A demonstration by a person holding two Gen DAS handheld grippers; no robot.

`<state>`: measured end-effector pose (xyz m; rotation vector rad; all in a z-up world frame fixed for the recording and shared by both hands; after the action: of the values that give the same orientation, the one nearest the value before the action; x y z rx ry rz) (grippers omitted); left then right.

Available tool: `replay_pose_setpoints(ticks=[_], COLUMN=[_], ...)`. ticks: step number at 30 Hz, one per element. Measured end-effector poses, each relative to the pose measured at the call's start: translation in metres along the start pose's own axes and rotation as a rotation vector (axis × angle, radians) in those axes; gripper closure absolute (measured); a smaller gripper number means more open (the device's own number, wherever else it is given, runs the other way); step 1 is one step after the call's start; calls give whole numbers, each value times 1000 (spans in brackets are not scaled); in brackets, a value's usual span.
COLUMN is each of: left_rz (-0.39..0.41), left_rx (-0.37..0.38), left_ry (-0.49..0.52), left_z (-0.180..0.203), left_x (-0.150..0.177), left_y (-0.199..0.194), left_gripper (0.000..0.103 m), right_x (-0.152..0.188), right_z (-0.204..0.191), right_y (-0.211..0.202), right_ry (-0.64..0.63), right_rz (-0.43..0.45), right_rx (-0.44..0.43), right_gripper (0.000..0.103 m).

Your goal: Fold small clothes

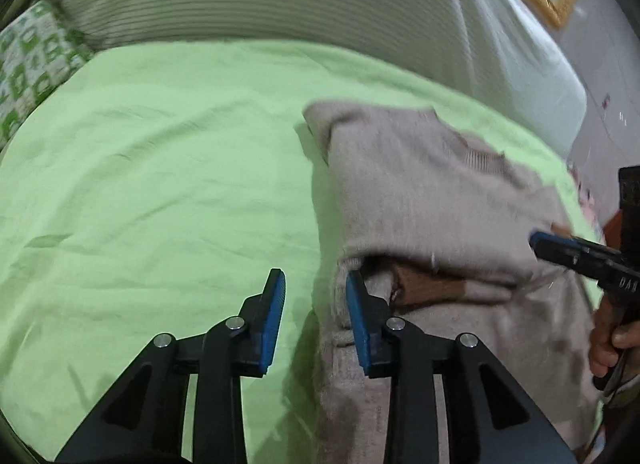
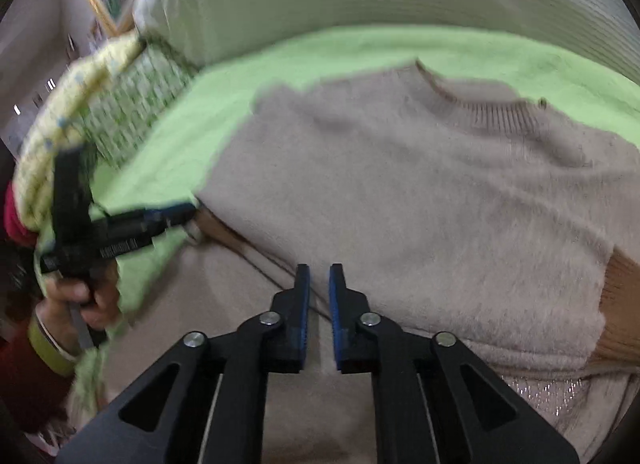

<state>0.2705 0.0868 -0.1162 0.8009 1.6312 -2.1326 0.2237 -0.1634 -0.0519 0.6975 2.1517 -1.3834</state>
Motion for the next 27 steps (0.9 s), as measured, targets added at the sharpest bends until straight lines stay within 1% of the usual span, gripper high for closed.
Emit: replay_pose_setpoints(ticks=[1,2,3,4,5,6,7,9,10,11,12,13,14,15,16,17,19,22,23,24,25,26,27], left_rz=[2,-5,-7,-10,-13,-18,-33,-76,-89,-92,-94,-93,-88,-86,-87,-87,-81,-73,-75,-73,-71,-73,-76], left_rx=[3,10,25,44,75,91,102,99,97,108,122,132,135,136,137,134,133,137,120,108,100,95,88], left_ry=[-23,-61,-88,-118,-155,-178,-196,-208,-214,-219,-221,-216,-204,-192,-178,-159,-148,-133,-114,-107,-104,-105,-106], left_z=[-1,-2,-2,2,3,4,5,10,12,15,18,21,24,26,28,29,30,28,28,26,25,22,20], left_x=[-3,-9,-13,-19,-24,-27,-30,-32,-31,-29,-29,-28,-26,-25,-23,-21,-18,-12,-9,-5,-3,0,4], left_y=[0,4,7,15,18,22,27,43,49,51,54,54,55,55,55,57,59,56,55,51,47,43,41], left_gripper=[55,49,49,49,47,43,35,35,35,35,34,34,34,34,34,34,34,34,34,34,35,35,36], right_x=[-17,-26,-47,-64,-73,-86,-104,-122,-131,-132,-131,-126,-121,-115,-109,-104,-104,-96,-90,-86,-81,-74,-68], right_z=[-6,-9,-18,-27,-32,-42,-55,-69,-76,-78,-82,-82,-80,-75,-72,-65,-49,-13,-3,3,9,12,14], right_y=[0,2,6,11,15,25,42,67,90,99,121,137,147,155,158,157,140,117,110,102,91,76,56], right_ry=[2,-4,-34,-61,-75,-89,-108,-133,-154,-162,-186,-211,-244,-280,-305,-288,-179,40,100,137,155,157,155], right_rz=[29,47,85,107,107,91,59,23,-27,-49,-107,-156,-174,-180,-184,-182,-116,-62,-52,-42,-29,-10,29], right_rx=[-9,-10,1,7,3,-13,-36,-21,-1,10,28,55,97,133,150,157,104,59,35,24,34,40,40], right_gripper=[65,44,37,37,37,37,37,37,37,37,37,37,37,42,58,94,95,95,89,77,69,53,49])
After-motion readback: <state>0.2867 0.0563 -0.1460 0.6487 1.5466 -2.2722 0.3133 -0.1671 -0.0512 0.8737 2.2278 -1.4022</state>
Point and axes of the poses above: each gripper's, at about its wrist camera, not at the fingertips, and y roughly the way its jaws point, z to its right, x to its underside, the point moved 7 cm from there along y, roughly the way its jaws point, and after that the axes turned 6 degrees about y, right-handed, at the moved point
